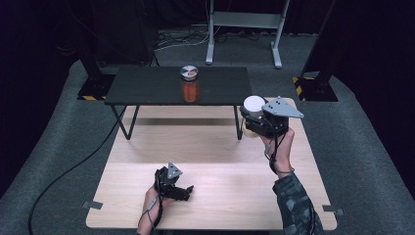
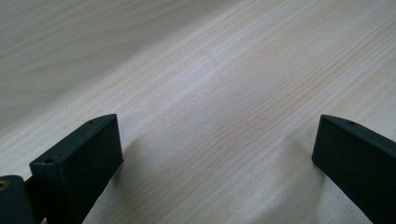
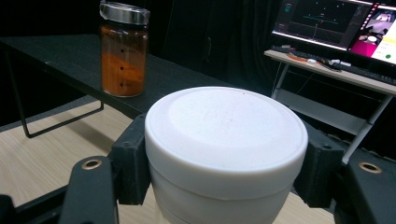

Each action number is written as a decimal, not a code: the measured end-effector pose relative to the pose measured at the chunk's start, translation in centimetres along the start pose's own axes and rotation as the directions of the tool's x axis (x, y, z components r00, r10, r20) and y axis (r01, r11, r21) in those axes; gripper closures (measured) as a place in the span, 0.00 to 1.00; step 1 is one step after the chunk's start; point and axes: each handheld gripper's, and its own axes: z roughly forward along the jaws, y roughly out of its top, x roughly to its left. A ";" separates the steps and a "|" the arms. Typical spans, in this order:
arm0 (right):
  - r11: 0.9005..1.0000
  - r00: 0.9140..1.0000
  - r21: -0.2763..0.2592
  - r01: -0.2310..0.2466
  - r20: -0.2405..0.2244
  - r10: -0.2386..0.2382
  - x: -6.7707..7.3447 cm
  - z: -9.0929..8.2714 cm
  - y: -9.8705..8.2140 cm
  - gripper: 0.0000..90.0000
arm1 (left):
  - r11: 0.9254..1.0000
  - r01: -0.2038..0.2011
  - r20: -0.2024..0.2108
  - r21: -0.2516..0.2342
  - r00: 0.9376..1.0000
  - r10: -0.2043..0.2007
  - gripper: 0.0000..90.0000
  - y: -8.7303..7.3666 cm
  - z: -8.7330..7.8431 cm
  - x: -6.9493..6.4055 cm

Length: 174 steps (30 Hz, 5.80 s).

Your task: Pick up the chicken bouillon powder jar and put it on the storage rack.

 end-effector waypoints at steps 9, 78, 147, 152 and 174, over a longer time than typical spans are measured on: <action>1.000 1.000 0.000 0.000 -0.008 0.000 -0.1 0.7 0.7 0.36 | 1.000 0.000 0.000 0.000 1.000 0.000 0.01 0.0 0.0 0.0; 0.999 0.999 -0.006 -0.054 0.002 0.054 -1.6 4.1 4.5 0.36 | 1.000 -0.006 0.005 0.000 1.000 0.006 0.02 0.0 0.0 0.0; 0.990 0.989 0.007 -0.139 0.059 0.138 -3.2 8.3 6.1 0.36 | 1.000 -0.005 0.008 -0.002 1.000 0.006 0.02 0.0 0.0 0.1; 0.990 0.988 0.015 -0.140 0.060 0.139 -3.3 8.8 6.3 0.36 | 1.000 -0.005 0.008 -0.002 1.000 0.005 0.02 0.0 0.0 0.1; 0.983 0.982 0.027 -0.183 0.061 0.181 -4.1 10.4 6.2 0.36 | 1.000 -0.009 0.010 -0.003 1.000 0.009 0.02 0.0 0.0 0.1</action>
